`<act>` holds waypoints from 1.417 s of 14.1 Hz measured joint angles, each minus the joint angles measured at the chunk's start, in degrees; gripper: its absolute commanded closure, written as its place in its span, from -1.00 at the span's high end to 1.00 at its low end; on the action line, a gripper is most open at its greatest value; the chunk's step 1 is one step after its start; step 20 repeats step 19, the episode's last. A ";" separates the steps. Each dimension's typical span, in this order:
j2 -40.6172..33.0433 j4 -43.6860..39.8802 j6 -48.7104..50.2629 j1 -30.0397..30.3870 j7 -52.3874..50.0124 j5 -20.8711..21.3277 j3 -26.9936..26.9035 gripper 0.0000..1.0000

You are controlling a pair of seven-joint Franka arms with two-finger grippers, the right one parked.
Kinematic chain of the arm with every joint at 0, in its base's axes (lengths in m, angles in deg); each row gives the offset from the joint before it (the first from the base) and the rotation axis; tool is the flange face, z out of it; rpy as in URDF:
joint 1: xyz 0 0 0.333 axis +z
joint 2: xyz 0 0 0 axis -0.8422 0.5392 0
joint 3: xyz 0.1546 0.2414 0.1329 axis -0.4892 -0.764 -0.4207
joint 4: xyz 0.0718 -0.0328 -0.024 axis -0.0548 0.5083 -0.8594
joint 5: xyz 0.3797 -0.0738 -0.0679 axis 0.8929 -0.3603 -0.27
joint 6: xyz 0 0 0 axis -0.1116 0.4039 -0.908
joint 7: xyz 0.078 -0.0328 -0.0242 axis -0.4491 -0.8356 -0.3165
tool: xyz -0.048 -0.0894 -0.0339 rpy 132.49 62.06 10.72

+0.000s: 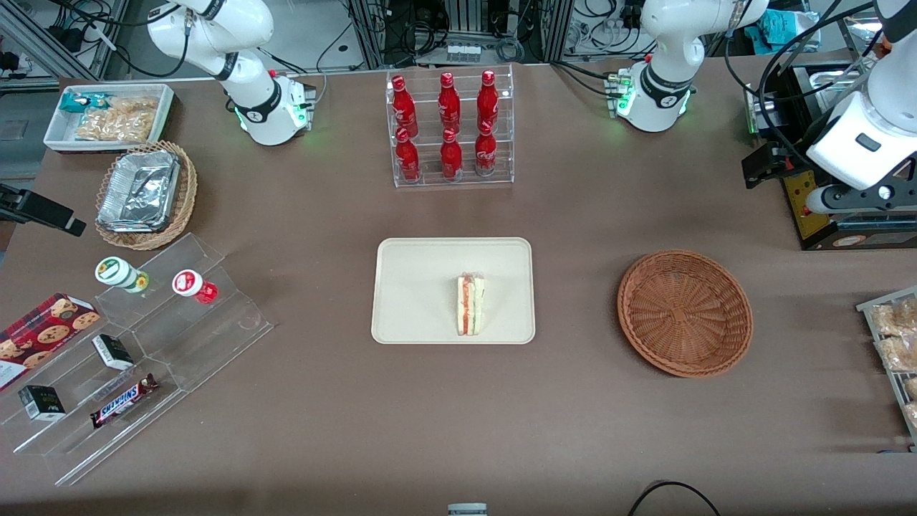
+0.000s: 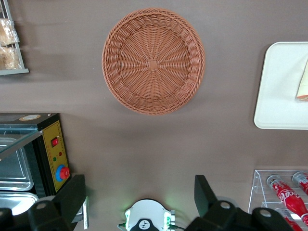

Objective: Place sandwich from basket to tray

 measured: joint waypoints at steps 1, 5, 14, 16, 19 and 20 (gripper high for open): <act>0.00 0.16 -0.14 0.06 0.25 0.00 0.00 1.00; 0.00 0.40 -1.03 0.07 0.41 -0.24 0.59 1.00; 0.00 1.00 -2.26 0.17 -0.35 -1.45 0.71 1.00; 0.00 1.15 -2.68 0.18 -1.24 -1.50 0.71 1.00; 0.00 1.89 -2.88 0.18 -1.53 -1.54 0.71 1.00; 0.00 1.89 -2.88 0.18 -1.53 -1.54 0.71 1.00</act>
